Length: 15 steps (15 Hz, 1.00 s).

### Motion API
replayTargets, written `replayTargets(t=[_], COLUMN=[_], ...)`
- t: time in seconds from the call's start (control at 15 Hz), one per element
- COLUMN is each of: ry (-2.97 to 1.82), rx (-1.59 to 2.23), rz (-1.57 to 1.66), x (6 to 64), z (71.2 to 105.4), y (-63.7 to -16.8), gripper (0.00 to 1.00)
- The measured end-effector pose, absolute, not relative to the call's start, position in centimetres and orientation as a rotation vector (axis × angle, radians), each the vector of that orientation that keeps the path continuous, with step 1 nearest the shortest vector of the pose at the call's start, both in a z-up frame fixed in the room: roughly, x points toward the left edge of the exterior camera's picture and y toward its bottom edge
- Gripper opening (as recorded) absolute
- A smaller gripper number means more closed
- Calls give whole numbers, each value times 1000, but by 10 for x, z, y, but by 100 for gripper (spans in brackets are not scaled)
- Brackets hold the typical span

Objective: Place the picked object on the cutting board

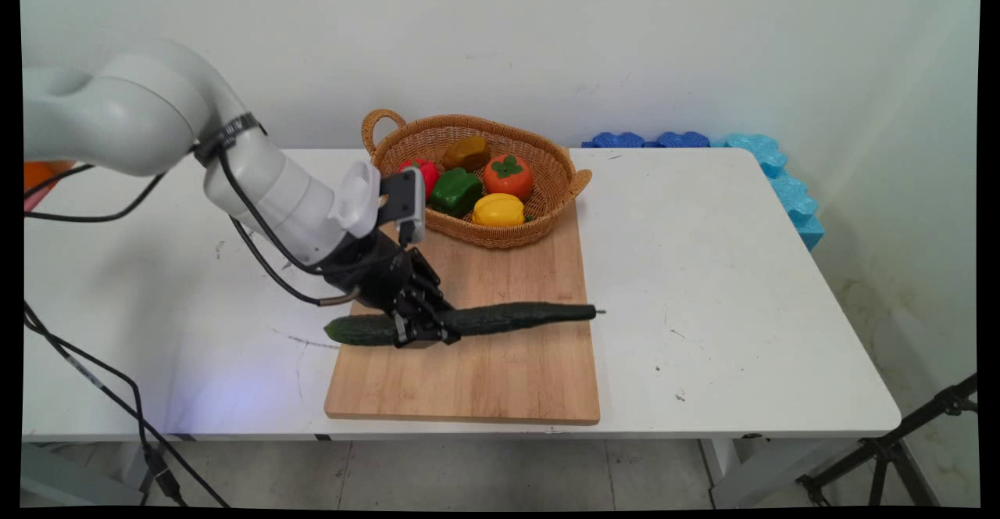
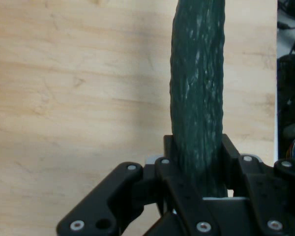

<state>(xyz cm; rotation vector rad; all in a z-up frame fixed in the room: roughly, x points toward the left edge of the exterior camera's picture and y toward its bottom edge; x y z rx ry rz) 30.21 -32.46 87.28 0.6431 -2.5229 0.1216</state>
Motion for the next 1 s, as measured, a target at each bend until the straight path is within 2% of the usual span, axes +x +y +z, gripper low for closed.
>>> replayTargets(t=[0.93,1.0], ry=[-2565,-2566], rx=[638,637], rz=[91,90], x=[295,294], z=[830,829], y=[-331,-331], gripper=[0,100])
